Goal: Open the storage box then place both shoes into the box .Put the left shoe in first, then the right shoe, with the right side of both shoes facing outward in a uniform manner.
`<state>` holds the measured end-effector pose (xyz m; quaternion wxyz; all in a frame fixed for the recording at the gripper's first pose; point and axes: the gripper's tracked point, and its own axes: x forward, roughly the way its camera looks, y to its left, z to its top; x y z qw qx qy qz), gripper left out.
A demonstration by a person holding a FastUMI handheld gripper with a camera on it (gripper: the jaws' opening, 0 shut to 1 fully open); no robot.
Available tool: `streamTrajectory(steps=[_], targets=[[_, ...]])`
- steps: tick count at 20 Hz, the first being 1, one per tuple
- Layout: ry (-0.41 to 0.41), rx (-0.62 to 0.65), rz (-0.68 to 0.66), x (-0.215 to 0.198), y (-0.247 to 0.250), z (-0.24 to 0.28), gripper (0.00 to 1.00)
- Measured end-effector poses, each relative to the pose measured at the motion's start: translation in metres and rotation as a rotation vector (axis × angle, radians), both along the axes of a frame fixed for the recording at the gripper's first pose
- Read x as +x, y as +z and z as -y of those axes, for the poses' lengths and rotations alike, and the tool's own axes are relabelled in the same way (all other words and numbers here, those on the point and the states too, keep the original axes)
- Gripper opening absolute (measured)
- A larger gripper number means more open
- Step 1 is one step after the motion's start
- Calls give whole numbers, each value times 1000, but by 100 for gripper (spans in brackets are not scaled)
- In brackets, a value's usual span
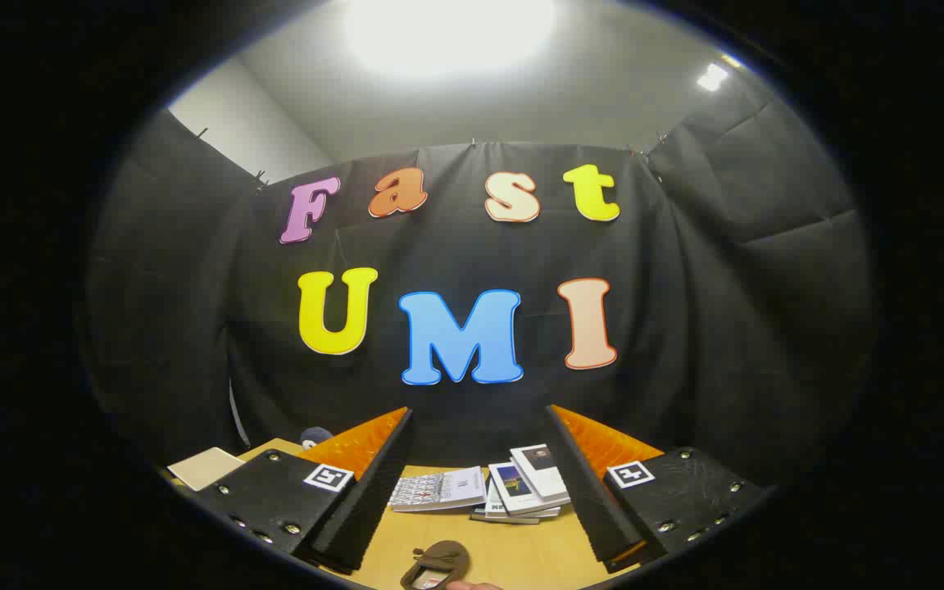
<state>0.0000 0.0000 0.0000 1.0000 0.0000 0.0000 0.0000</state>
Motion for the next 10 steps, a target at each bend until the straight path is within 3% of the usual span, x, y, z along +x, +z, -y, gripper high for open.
streamTrajectory(steps=[3, 10], targets=[[-16, 46, -39, 3, -5, -2, 97], [9, -11, -32, 0, 0, -15, 97]])
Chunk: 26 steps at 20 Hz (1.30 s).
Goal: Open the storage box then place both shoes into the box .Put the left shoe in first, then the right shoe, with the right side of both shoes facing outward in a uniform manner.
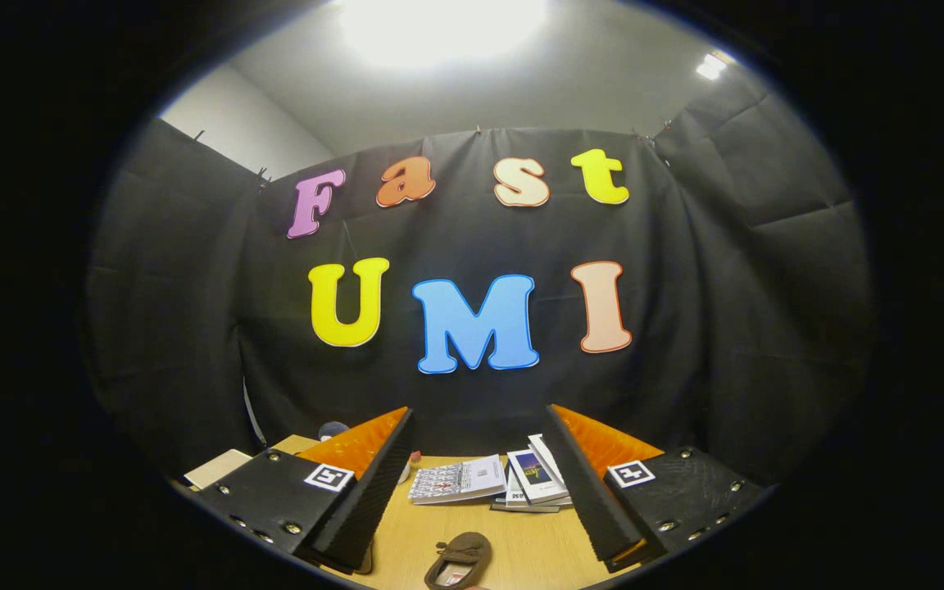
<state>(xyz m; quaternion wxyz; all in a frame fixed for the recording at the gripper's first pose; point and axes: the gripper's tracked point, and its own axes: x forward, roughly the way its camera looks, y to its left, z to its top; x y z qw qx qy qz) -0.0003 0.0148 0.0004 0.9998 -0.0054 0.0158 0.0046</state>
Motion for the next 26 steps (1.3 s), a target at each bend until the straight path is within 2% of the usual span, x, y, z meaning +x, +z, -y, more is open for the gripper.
streamTrajectory(steps=[5, 14, 21, 26], targets=[[-9, -8, 12, 0, 5, -2, 97], [2, -14, -52, 24, -33, -19, 97], [198, 56, -214, 39, -93, -89, 97], [308, 117, -324, 47, -132, -137, 97]])
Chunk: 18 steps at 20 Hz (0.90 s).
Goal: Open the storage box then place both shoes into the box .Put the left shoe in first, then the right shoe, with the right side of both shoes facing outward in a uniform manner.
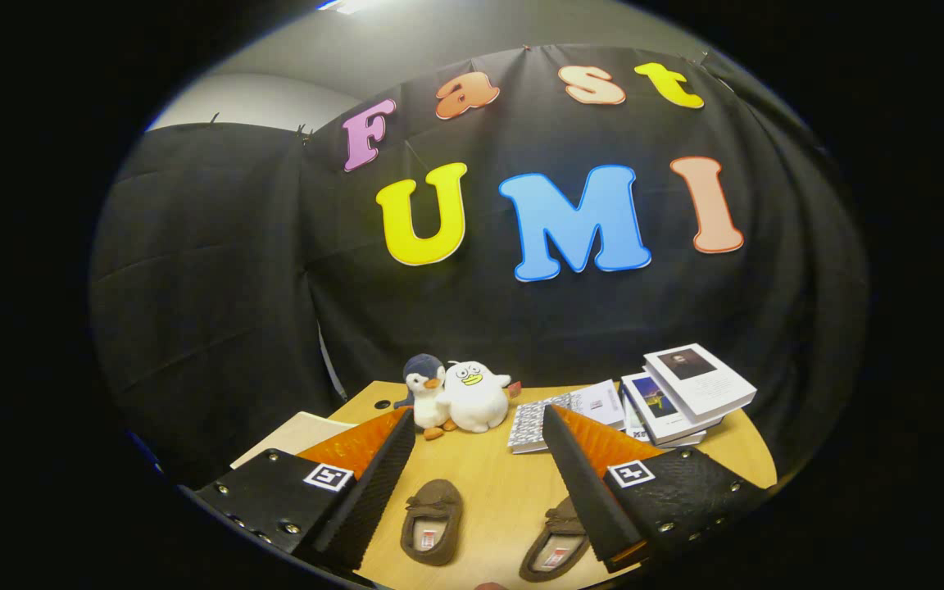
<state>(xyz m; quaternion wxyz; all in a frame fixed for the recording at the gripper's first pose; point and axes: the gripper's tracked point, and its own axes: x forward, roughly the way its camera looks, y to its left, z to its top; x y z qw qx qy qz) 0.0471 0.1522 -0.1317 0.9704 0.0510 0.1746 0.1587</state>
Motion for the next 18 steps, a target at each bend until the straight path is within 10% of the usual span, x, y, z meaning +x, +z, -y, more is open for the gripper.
streamTrajectory(steps=[18], targets=[[380, 351, -538, -14, -135, -164, 97]])
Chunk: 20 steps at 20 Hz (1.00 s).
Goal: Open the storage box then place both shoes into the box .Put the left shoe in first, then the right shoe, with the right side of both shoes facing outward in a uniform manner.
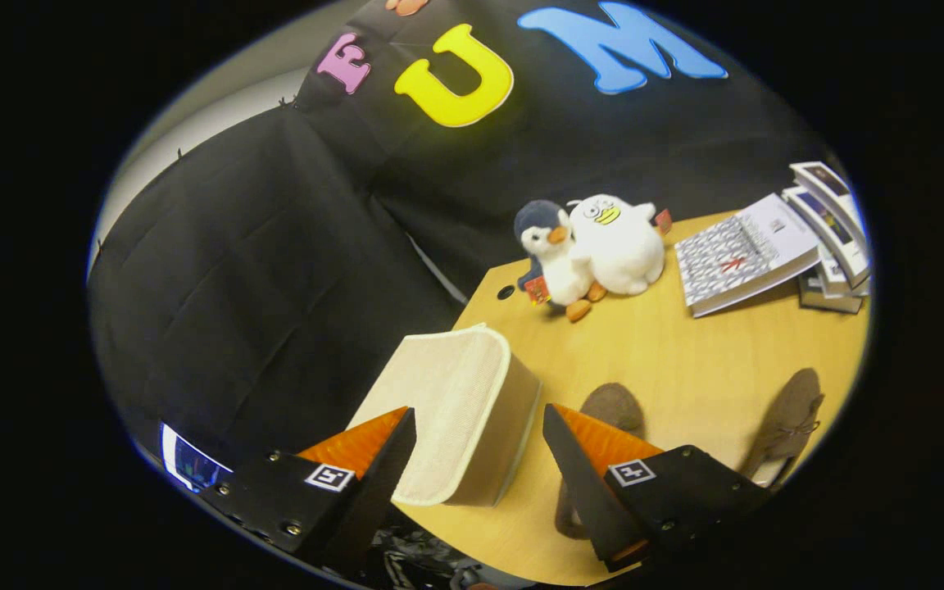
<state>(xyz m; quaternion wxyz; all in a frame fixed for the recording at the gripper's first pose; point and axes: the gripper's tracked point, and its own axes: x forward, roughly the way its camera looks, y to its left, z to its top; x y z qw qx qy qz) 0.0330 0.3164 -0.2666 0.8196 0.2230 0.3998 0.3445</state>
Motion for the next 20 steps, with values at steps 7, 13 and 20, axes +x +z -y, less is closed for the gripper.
streamTrajectory(steps=[7, 13, 20], targets=[[78, 78, -258, -5, -59, -40, 97], [94, 162, -395, -13, -84, -75, 96], [39, 260, -517, -2, -69, -84, 43]])
